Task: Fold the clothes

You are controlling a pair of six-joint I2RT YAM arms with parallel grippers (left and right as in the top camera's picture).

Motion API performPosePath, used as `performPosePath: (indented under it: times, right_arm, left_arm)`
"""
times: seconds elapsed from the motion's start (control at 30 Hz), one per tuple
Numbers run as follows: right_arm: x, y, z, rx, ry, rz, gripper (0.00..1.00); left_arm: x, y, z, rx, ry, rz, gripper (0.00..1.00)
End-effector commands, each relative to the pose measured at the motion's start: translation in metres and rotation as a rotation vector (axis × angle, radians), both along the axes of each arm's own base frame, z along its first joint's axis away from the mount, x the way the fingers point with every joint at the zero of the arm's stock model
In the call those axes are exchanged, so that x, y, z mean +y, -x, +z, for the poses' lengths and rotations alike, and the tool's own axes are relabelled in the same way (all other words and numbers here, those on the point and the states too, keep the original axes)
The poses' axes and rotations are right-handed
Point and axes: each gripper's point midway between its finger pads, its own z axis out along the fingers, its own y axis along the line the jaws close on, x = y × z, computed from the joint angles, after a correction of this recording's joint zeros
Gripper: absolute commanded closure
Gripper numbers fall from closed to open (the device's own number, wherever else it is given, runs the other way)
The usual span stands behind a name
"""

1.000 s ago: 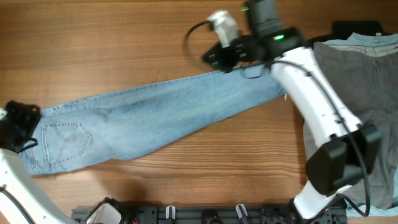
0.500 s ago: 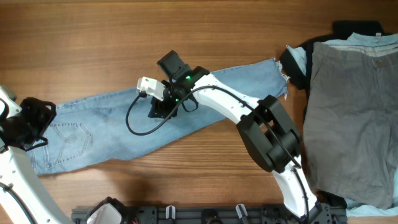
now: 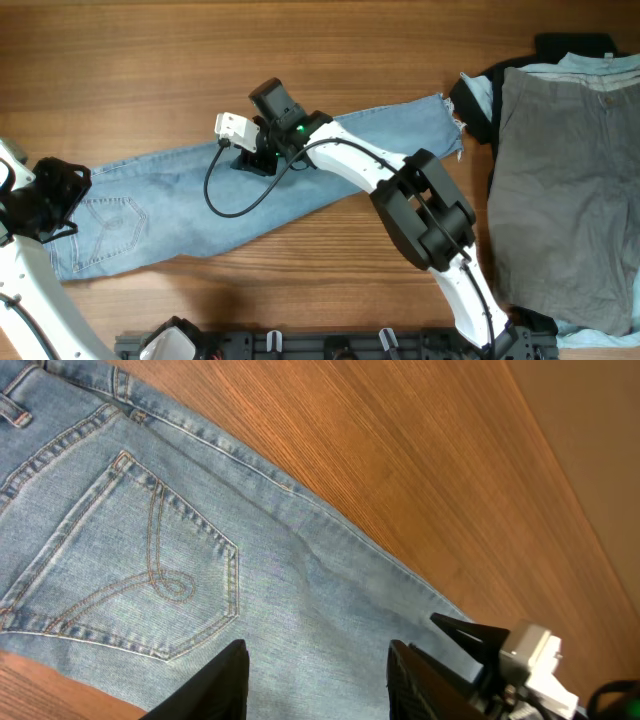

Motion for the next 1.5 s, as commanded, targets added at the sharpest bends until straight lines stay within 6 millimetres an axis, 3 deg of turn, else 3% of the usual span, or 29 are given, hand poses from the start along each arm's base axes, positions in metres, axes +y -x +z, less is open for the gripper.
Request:
performPosePath:
  times: [0.0,0.1,0.2,0.27,0.33,0.53,0.7,0.73,0.87,0.93,0.97,1.0,1.07,1.13,1.17,1.23,1.33,1.37,1.4,1.47]
  right_arm:
    - [-0.005,0.001,-0.031,0.033,0.046,-0.009,0.48]
    - [-0.006,0.001,-0.033,0.034,0.048,-0.01,0.49]
    - [-0.008,0.003,-0.035,0.046,0.058,-0.01,0.58]
    - [-0.01,0.004,-0.037,0.053,0.067,-0.012,0.69]
    - [-0.014,0.002,-0.038,0.063,0.074,-0.019,0.94]
    - [-0.023,-0.012,-0.029,0.051,0.062,-0.05,0.96]
    - [-0.008,-0.025,0.047,-0.04,-0.125,-0.006,0.96]
    - [-0.005,-0.028,0.054,-0.064,-0.143,-0.005,0.96]
    - [-0.014,-0.047,0.048,-0.129,-0.087,-0.083,0.94]
    - [-0.018,-0.055,0.046,-0.158,-0.058,-0.119,0.45]
    - [-0.021,-0.058,0.044,-0.169,-0.043,-0.136,0.0]
    - [-0.024,-0.063,0.043,-0.183,-0.022,-0.16,0.0]
    - [-0.047,-0.089,0.046,-0.208,0.047,-0.376,0.0]
    - [-0.075,-0.106,0.069,-0.192,0.064,-0.559,0.0]
    - [-0.09,-0.108,0.087,-0.146,0.042,-0.633,0.0]
    - [-0.125,-0.106,0.125,-0.043,0.002,-0.783,0.0]
    - [-0.184,-0.094,0.165,0.113,-0.024,-1.002,0.0]
    - [-0.212,-0.087,0.175,0.179,-0.022,-1.095,0.05]
    - [-0.247,-0.077,0.183,0.247,-0.003,-1.197,0.11]
    - [-0.296,-0.066,0.181,0.311,0.056,-1.298,0.25]
  left_arm:
    - [0.002,0.0,0.006,-0.009,-0.028,-0.013,0.56]
    - [0.002,0.0,0.006,-0.009,-0.029,-0.013,0.56]
    - [0.002,0.0,0.006,-0.009,-0.029,-0.013,0.55]
    - [0.002,0.0,0.006,-0.009,-0.028,-0.014,0.55]
    - [0.002,0.0,0.006,-0.009,-0.028,-0.014,0.55]
    - [0.002,0.0,0.006,-0.009,-0.028,-0.013,0.52]
    - [0.005,0.002,0.005,0.006,-0.045,-0.001,0.51]
    - [0.006,0.002,0.004,0.008,-0.048,0.002,0.5]
    - [0.006,0.002,0.004,0.008,-0.048,0.002,0.5]
    - [0.006,0.002,0.005,0.008,-0.048,0.001,0.5]
    - [0.006,0.002,0.005,0.008,-0.048,0.002,0.5]
    - [0.006,0.002,0.005,0.008,-0.048,0.001,0.5]
    - [0.006,0.002,0.005,0.008,-0.047,0.001,0.46]
    - [0.004,0.002,0.004,0.01,-0.045,-0.003,0.48]
    - [0.002,0.001,0.004,0.011,-0.044,-0.01,0.55]
    - [-0.004,-0.003,0.003,0.012,-0.043,-0.037,0.72]
    - [-0.021,-0.012,-0.002,0.028,-0.032,-0.104,0.89]
    - [-0.028,-0.015,-0.007,0.042,-0.024,-0.134,0.96]
    - [-0.039,-0.018,-0.018,0.07,-0.014,-0.187,0.96]
    - [-0.047,-0.019,-0.037,0.126,0.007,-0.221,0.96]
